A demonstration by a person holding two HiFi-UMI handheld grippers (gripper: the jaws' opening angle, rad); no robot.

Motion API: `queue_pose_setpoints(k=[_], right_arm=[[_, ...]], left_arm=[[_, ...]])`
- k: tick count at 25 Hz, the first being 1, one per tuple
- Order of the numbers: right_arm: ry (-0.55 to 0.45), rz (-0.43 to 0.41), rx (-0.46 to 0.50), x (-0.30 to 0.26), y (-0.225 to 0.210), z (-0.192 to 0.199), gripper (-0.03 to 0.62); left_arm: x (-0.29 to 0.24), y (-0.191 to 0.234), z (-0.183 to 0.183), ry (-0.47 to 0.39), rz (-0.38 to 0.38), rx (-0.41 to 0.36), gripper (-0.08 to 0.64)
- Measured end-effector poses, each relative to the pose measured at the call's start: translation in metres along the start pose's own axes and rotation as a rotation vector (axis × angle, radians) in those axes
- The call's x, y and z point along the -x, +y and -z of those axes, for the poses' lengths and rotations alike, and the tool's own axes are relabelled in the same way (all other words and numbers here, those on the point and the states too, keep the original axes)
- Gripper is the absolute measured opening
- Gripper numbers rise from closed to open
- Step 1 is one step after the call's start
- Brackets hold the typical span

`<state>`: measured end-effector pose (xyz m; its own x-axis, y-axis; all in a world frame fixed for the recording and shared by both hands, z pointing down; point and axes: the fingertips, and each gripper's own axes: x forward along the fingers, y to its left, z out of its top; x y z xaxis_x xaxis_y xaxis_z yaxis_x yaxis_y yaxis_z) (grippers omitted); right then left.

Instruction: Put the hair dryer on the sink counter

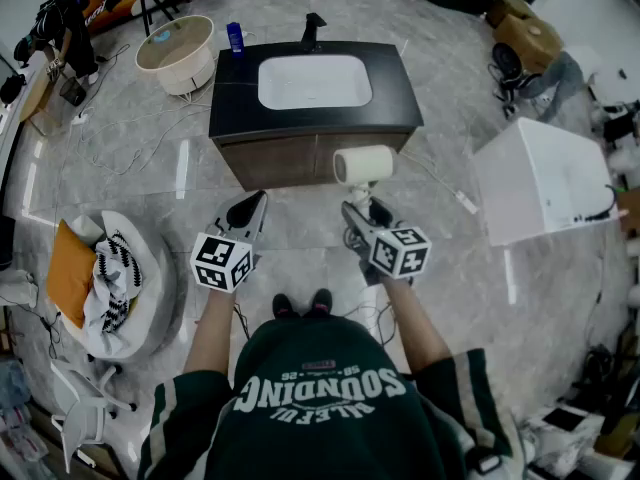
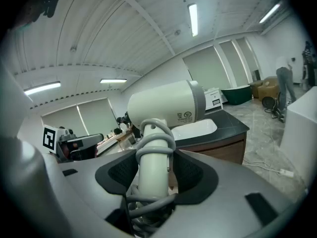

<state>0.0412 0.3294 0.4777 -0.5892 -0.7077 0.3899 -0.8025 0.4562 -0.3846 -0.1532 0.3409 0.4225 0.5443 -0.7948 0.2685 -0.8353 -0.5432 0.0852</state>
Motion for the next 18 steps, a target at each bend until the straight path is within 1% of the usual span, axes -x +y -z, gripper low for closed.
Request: queue_pose_setpoints(k=[8,14,18], right_arm=[[0.003,-0.015,-0.002,-0.003,0.009,0.0,0.216],[0.006,-0.018,0.014,-0.003,0.006,-0.004,0.216],[0.005,-0.025,0.003,-0.002,-0.002,-0.008,0.216]], left_arm=[[0.007,0.006,0.004,0.003,-0.007,0.012,0.002],[-0.003,0.001,0.002,0.003,0.004,0.013,0.002],[-0.015,-0.004,-0.001,0.006,0.008,0.015,0.002]])
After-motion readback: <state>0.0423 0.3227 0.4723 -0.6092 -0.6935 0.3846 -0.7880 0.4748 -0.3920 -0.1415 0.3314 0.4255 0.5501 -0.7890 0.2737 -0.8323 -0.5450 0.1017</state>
